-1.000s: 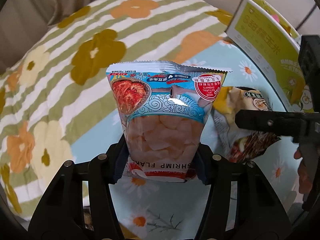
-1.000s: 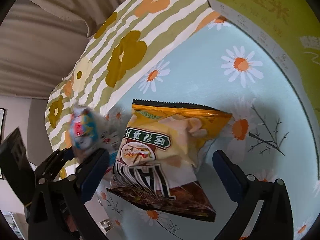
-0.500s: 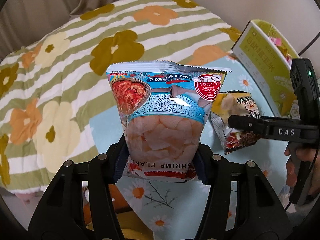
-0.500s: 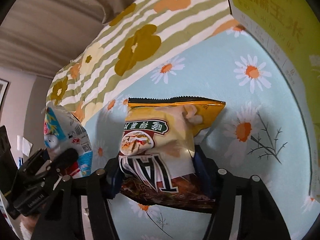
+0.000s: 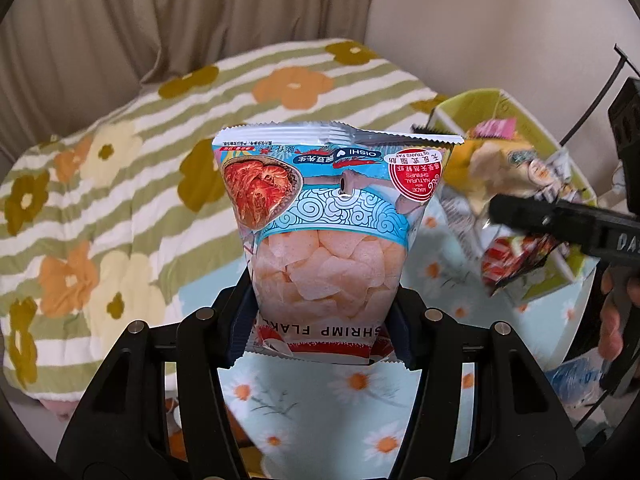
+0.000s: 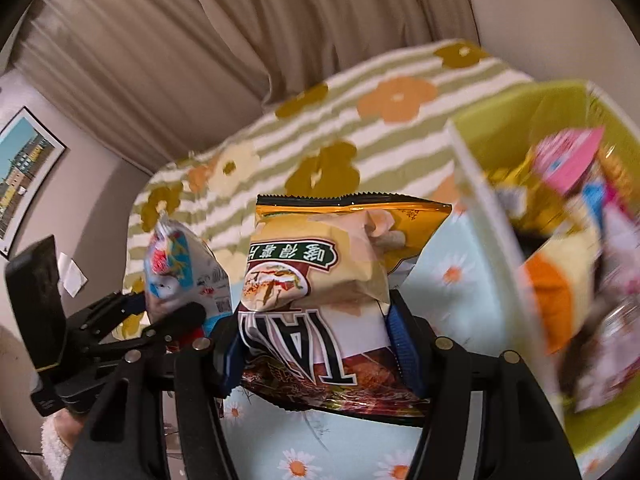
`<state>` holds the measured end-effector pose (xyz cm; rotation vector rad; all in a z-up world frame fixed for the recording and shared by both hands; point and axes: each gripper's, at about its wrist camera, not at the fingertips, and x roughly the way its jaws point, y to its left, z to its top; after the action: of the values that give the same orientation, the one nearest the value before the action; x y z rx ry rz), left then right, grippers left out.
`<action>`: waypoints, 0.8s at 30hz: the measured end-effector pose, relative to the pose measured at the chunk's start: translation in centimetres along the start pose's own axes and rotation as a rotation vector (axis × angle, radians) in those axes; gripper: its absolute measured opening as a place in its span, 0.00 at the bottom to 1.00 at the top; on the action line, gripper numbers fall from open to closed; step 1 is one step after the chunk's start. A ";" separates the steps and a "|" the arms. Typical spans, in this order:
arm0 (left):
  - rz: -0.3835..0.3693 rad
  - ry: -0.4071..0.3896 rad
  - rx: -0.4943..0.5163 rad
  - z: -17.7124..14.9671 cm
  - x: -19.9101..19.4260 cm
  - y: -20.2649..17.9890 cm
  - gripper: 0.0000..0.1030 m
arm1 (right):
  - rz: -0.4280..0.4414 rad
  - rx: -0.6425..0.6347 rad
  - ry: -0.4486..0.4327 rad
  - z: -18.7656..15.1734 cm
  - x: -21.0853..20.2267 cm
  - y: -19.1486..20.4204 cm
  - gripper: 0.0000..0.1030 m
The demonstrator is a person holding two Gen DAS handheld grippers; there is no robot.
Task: Organize snacks
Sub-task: 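Carry both bags over the box and release them inside with both tools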
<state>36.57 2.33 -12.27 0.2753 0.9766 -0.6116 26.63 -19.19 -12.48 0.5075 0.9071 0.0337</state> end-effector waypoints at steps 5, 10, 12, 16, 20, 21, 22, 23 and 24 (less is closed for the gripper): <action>-0.003 -0.024 -0.043 1.5 -0.7 -4.4 0.52 | 0.018 -0.058 -0.039 2.3 -5.1 -3.5 0.56; -0.014 -0.065 -0.139 3.4 -0.7 -10.4 0.52 | 0.023 -0.146 -0.027 5.3 -9.8 -8.8 0.56; -0.021 -0.075 -0.169 4.0 -0.4 -12.6 0.52 | 0.024 -0.171 -0.026 6.4 -11.2 -11.0 0.56; -0.019 -0.068 -0.212 5.2 1.1 -17.6 0.52 | 0.038 -0.176 -0.016 8.2 -12.8 -15.4 0.56; -0.023 -0.055 -0.219 6.5 2.2 -22.0 0.52 | 0.048 -0.164 -0.004 9.1 -13.3 -18.6 0.56; -0.024 -0.047 -0.213 6.9 2.7 -23.0 0.52 | 0.050 -0.162 -0.001 9.1 -13.3 -19.2 0.56; -0.027 -0.040 -0.212 7.3 3.3 -23.5 0.52 | 0.052 -0.158 0.002 9.1 -13.2 -19.7 0.56; -0.034 -0.030 -0.217 7.6 3.8 -24.3 0.52 | 0.057 -0.153 0.006 9.1 -13.2 -20.2 0.56; -0.047 -0.015 -0.222 8.0 4.5 -24.9 0.52 | 0.064 -0.146 0.011 9.0 -13.2 -20.8 0.56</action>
<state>28.99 -23.07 -10.49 0.0512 1.0293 -0.5420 21.43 -44.33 -7.15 0.4000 0.8921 0.1597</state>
